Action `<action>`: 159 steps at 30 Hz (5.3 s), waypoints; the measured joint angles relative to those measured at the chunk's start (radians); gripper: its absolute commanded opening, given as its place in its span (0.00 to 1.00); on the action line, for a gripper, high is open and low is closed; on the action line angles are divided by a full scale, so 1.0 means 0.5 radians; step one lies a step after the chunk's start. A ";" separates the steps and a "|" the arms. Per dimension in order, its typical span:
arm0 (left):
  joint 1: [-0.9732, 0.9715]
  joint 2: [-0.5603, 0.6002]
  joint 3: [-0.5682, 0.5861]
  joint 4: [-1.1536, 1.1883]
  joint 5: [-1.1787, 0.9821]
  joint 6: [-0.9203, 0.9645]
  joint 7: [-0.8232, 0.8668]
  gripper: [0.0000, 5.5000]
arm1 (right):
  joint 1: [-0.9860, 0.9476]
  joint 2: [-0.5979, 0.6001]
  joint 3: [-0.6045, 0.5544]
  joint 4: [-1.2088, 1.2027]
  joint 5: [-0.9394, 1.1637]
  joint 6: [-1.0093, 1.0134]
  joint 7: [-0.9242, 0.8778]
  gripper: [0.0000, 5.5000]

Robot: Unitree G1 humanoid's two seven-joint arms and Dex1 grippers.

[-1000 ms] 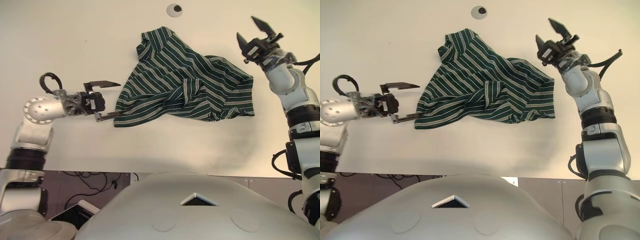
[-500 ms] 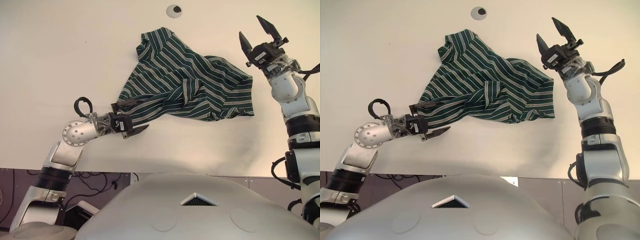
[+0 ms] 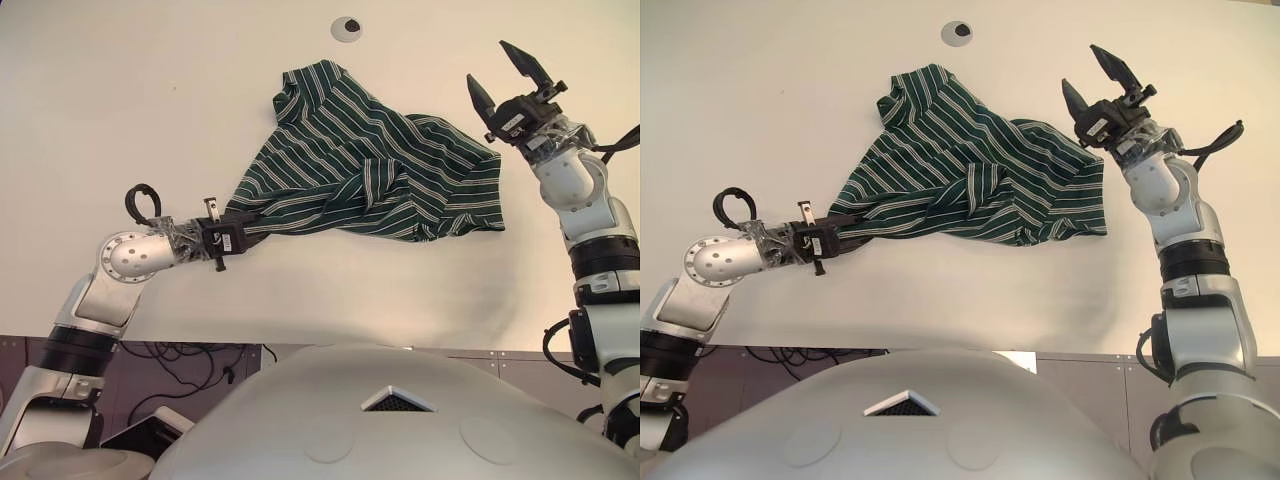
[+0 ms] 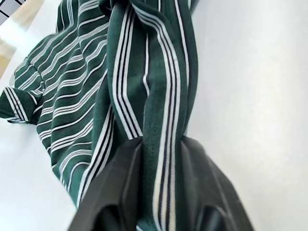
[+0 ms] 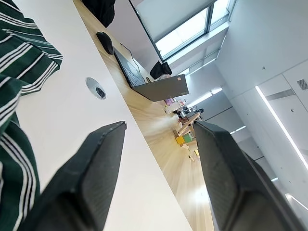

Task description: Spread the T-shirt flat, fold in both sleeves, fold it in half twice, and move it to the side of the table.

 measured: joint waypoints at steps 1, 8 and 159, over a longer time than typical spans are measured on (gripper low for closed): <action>-0.019 0.001 -0.005 0.031 -0.013 0.000 -0.002 0.10 | 0.007 0.000 0.000 -0.015 0.001 0.000 0.001 0.47; -0.140 0.002 -0.013 0.248 -0.102 -0.002 -0.010 0.01 | 0.073 -0.002 -0.039 -0.108 0.108 0.000 0.055 0.47; 0.382 0.594 -0.476 -0.660 -0.051 -0.267 -0.315 0.00 | 1.506 -0.363 -0.018 -1.468 0.997 0.866 2.444 0.01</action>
